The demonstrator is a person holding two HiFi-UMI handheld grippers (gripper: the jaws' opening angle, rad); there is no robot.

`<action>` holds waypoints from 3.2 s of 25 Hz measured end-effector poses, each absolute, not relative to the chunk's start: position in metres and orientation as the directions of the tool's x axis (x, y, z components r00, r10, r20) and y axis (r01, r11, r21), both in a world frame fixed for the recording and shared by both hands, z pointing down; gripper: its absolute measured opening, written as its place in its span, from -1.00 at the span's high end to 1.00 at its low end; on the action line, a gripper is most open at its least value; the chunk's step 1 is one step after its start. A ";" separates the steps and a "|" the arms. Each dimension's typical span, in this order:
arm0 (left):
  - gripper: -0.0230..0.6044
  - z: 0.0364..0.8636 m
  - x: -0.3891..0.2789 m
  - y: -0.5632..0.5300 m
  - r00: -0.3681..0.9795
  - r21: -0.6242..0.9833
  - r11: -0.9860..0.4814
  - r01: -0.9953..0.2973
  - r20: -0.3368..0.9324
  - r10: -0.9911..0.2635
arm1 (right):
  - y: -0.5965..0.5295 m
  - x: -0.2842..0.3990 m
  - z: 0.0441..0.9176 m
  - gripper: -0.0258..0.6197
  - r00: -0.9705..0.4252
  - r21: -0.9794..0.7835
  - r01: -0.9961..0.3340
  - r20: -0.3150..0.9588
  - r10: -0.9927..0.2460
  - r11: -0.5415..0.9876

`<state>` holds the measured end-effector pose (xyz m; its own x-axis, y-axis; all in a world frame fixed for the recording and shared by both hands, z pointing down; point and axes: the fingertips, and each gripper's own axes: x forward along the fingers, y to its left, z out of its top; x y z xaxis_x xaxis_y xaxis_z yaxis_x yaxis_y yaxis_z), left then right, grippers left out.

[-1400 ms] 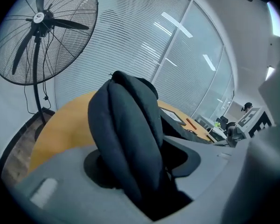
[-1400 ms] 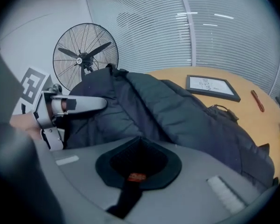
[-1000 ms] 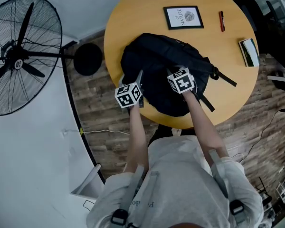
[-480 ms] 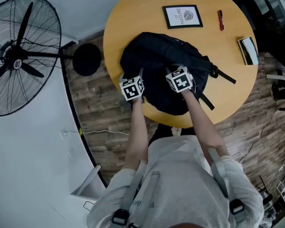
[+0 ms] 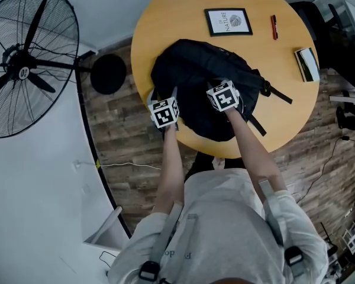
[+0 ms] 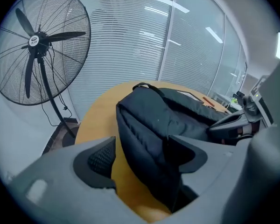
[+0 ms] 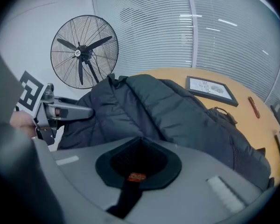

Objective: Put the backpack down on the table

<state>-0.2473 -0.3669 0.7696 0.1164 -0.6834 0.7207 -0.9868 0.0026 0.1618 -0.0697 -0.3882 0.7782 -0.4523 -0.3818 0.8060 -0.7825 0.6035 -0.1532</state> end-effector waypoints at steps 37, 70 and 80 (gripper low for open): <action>-0.20 0.622 -0.166 -0.289 0.236 0.194 -0.156 -0.969 0.517 -0.823 | -0.295 0.013 0.642 0.92 -0.477 -0.213 -0.872 0.568 -0.671 0.440; 0.35 0.569 -0.109 -0.163 0.296 0.158 -0.252 -0.955 0.424 -0.856 | -0.174 0.059 0.599 0.92 -0.577 -0.288 -0.817 0.432 -0.694 0.500; 0.73 0.566 -0.104 -0.159 0.286 0.145 -0.248 -0.958 0.418 -0.862 | -0.171 0.066 0.592 0.92 -0.579 -0.287 -0.815 0.413 -0.703 0.503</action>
